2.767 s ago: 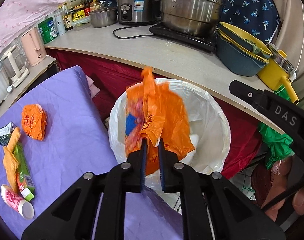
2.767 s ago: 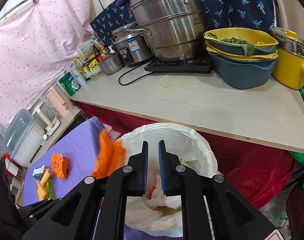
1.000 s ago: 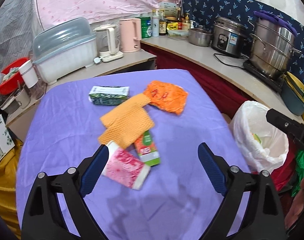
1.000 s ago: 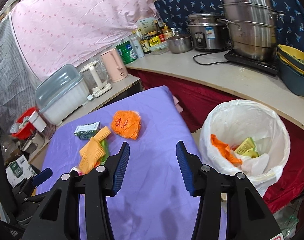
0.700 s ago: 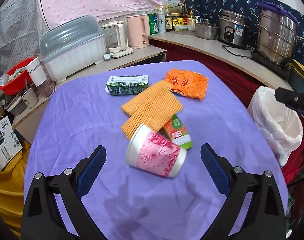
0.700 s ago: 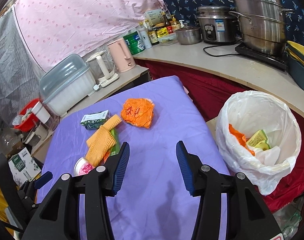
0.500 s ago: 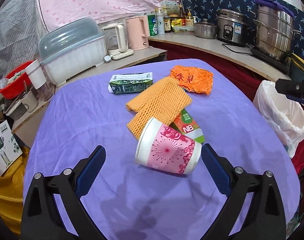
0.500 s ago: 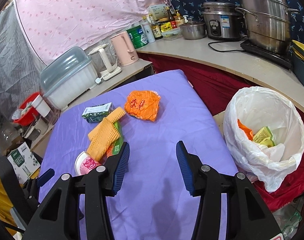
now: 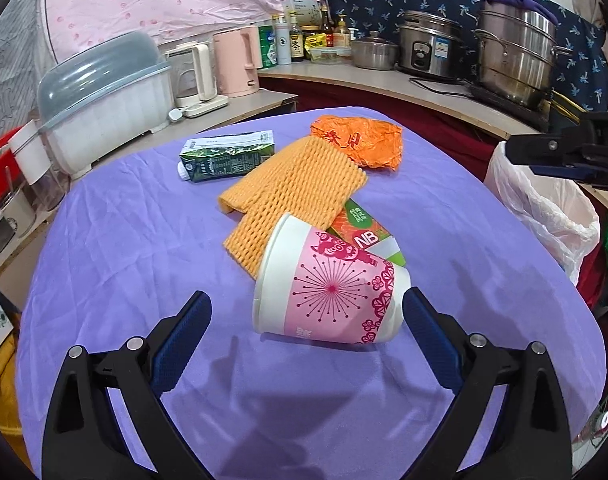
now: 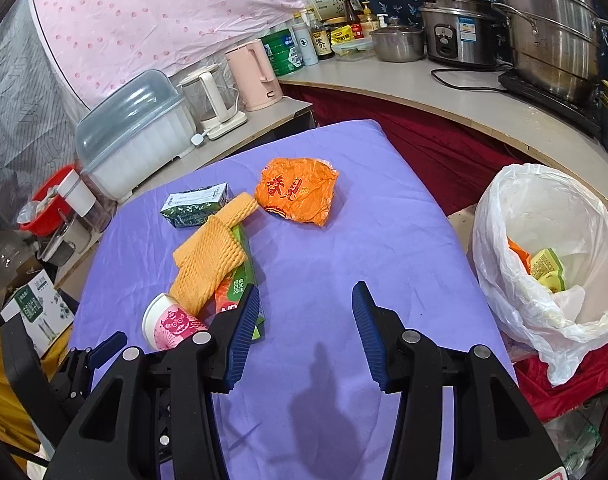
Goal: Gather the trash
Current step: 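Move the left tool to the pink paper cup and close on it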
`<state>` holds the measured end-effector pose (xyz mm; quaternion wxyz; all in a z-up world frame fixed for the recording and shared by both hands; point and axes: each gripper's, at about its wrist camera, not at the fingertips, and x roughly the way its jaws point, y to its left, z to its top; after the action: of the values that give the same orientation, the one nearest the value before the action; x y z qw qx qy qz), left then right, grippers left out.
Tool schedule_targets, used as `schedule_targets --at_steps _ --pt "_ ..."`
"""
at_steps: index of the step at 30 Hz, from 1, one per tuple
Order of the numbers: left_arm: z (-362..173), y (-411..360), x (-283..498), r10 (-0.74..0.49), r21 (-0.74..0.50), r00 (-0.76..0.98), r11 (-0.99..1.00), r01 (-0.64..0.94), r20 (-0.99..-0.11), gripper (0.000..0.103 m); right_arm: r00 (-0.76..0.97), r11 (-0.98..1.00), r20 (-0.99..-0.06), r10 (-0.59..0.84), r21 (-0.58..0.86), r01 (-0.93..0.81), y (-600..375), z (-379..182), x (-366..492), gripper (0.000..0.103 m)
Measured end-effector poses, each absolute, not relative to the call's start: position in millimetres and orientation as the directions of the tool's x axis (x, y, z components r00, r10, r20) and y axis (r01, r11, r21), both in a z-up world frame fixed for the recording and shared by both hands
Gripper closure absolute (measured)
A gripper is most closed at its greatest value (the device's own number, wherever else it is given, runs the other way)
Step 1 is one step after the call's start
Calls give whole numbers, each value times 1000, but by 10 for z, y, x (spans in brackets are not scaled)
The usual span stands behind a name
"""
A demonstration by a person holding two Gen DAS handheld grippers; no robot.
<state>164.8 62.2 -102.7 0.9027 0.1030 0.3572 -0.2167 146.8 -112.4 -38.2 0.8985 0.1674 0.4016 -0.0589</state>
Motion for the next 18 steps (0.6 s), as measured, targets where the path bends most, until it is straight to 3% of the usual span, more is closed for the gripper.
schedule_targets --at_steps 5,10,15,18 --pt "-1074 573 1647 -343 9 617 870 494 -708 14 660 939 -750 36 252 234 -1106 -435 1527 56" --pt "-1101 616 1677 -382 -76 557 866 494 -737 44 655 940 -754 43 252 228 -1084 -469 1553 56" --pt "-1137 641 1616 -432 -153 492 847 510 -756 83 654 940 -755 50 257 225 -1062 -487 1545 56" --pt "-1135 641 1563 -460 -180 471 832 525 -753 86 652 940 -756 54 258 222 -1046 -505 1526 56"
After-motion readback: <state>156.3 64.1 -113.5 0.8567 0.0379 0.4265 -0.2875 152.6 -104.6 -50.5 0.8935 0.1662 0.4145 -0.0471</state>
